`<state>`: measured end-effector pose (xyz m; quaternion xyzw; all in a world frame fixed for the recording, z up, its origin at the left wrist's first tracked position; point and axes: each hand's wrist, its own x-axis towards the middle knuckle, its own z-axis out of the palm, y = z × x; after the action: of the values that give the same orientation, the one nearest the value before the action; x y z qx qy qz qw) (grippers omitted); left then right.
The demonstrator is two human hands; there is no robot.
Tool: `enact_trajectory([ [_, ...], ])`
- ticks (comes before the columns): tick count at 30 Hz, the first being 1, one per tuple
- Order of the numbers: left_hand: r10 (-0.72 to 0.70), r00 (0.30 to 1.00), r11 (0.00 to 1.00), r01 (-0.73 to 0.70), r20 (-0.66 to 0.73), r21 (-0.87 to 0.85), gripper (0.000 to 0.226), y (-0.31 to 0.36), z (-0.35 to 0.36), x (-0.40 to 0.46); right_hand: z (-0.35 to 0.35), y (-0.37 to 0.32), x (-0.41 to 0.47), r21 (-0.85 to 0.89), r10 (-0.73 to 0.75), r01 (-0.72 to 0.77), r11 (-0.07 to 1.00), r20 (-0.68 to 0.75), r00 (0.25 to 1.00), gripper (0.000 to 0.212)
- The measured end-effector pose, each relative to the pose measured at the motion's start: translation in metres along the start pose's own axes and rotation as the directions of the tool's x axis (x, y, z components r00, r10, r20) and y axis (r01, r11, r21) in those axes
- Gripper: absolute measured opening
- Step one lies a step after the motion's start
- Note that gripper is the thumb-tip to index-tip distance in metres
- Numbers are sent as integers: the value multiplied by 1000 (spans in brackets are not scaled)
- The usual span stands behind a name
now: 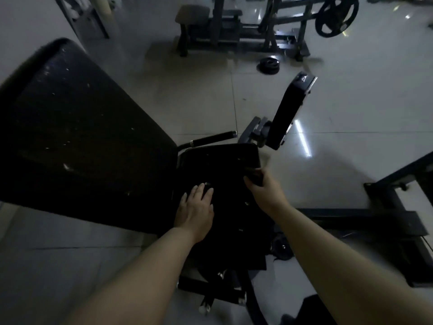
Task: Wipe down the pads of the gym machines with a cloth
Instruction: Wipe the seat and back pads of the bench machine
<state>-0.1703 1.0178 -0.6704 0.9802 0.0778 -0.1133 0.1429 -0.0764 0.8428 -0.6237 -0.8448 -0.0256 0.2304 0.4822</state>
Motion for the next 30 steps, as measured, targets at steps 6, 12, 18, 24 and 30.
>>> enact_trajectory([
  [6, -84, 995, 995, 86, 45, -45, 53, -12, 59, 12, 13, 41, 21, 28, -49, 49, 998, -10, 999, 22],
  [12, -148, 988, 989, 148, 37, -17, 62, -9, 106, 17, 19, 68, 37, -184, -238, 222, 958, -73, 968, 37],
  [18, -211, 977, 977, 210, 38, 16, 59, -10, 119, 29, 20, 86, 64, -554, -523, 477, 683, 86, 848, 57],
  [24, -239, 971, 971, 238, 30, 10, 69, -12, 123, 44, 45, 99, 60, -681, -299, 238, 693, 29, 954, 73],
  [30, -246, 969, 969, 245, -7, -40, 71, -11, 133, 48, 69, 94, 85, -743, -44, -21, 669, -67, 997, 82],
])
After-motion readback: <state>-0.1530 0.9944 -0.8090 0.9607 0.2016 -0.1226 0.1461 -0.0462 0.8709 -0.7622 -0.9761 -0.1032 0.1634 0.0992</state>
